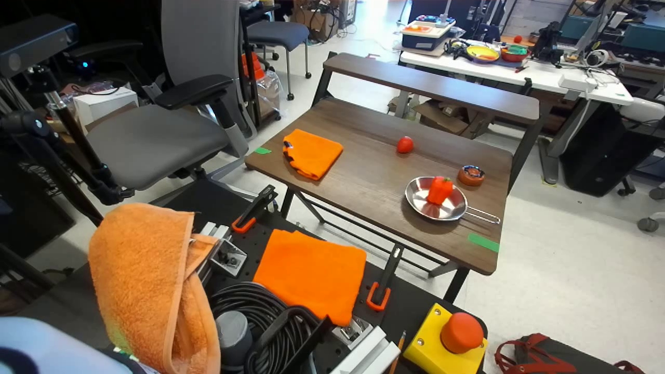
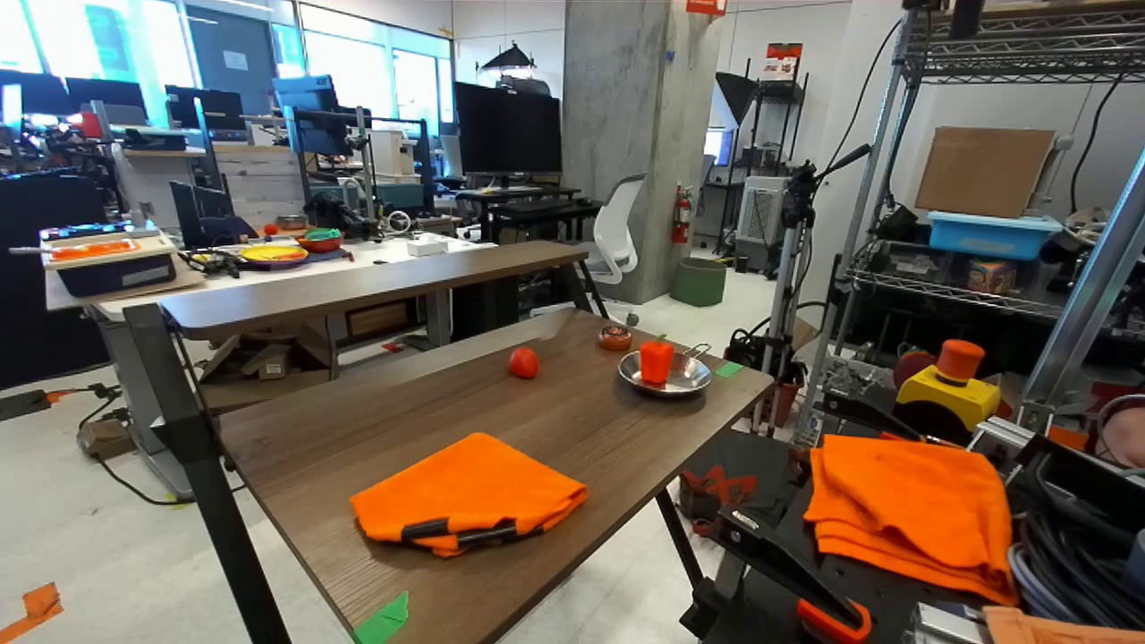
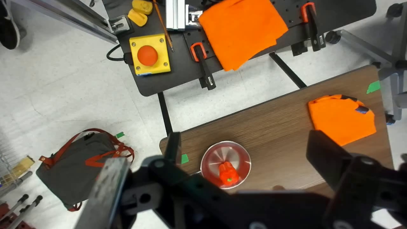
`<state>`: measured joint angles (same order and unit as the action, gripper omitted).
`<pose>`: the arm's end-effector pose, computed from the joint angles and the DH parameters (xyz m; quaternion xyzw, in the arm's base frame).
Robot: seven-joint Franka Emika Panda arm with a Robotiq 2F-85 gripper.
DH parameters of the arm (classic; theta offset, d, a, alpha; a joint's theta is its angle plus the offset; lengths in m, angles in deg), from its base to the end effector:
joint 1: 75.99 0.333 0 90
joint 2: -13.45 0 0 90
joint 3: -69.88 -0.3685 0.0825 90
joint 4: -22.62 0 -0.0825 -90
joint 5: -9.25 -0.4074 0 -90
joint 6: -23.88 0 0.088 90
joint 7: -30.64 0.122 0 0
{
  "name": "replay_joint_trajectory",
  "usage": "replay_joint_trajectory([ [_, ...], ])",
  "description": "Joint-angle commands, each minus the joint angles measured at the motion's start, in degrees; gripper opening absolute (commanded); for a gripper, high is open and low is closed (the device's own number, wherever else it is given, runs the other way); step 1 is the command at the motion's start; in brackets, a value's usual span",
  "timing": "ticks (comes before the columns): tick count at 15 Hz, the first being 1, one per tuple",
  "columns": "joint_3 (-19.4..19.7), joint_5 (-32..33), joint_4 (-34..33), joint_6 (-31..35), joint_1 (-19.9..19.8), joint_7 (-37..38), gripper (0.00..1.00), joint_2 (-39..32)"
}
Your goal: Pick up the red pepper on the plate and put it on the table
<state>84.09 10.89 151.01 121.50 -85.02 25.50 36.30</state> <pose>0.3806 -0.1795 0.5362 -0.9866 0.1411 0.0643 0.0502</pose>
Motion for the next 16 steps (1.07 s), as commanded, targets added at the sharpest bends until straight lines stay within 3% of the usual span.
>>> replay_joint_trajectory([
  [1, -1.15, -1.03, -4.4, 4.74, 0.13, 1.82, 1.0, -10.44],
  [8, -3.04, -3.52, -9.46, 14.55, 0.28, 0.63, 1.0, -27.61],
  [16, -4.79, -3.56, -14.81, 24.53, 0.06, 4.31, 1.0, -40.34],
])
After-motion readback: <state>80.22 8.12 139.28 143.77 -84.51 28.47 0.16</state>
